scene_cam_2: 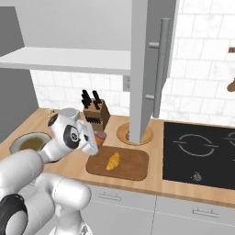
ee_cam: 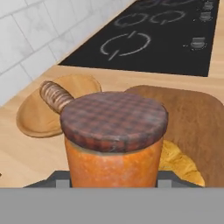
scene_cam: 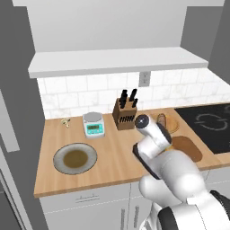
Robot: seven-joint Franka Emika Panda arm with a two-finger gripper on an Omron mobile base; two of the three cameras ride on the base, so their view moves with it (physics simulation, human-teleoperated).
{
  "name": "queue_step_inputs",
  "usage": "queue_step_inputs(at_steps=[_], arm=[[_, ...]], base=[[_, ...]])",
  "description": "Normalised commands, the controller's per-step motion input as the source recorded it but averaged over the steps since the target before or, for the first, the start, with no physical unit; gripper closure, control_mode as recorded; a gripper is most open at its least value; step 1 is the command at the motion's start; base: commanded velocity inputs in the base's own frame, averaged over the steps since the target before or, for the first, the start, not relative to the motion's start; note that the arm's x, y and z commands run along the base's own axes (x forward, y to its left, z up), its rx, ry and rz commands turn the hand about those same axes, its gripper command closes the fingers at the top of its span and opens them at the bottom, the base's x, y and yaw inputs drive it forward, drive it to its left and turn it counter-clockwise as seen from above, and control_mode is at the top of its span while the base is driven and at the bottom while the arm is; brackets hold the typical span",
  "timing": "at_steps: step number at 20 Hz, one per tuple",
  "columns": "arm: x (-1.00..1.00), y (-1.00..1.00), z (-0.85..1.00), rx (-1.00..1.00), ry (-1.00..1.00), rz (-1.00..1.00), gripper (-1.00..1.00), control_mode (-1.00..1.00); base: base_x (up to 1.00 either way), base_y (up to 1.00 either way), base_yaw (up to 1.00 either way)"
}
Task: From the different types of pastries on the counter, select a croissant and place it on the cutting board. Then retrieve a jar of jam from the cabinet and place it alongside the croissant on the cutting board.
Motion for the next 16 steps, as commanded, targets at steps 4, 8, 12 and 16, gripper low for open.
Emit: queue_step_inputs(at_steps=[4,8,12,16], arm=[[0.0,0.0,-0.74,-0.22,-0.1,0.0,1.0,-1.0],[0.0,0.0,-0.83,-0.17,-0.01,0.0,1.0,-1.0],[0.0,0.0,-0.48,-0.01,0.0,0.0,1.0,-1.0],[0.0,-0.11,-0.35,0.0,0.0,0.0,1.0,-1.0]], base=[[0.0,0.0,0.0],[0.0,0.0,0.0],[0.0,0.0,0.0],[0.0,0.0,0.0]])
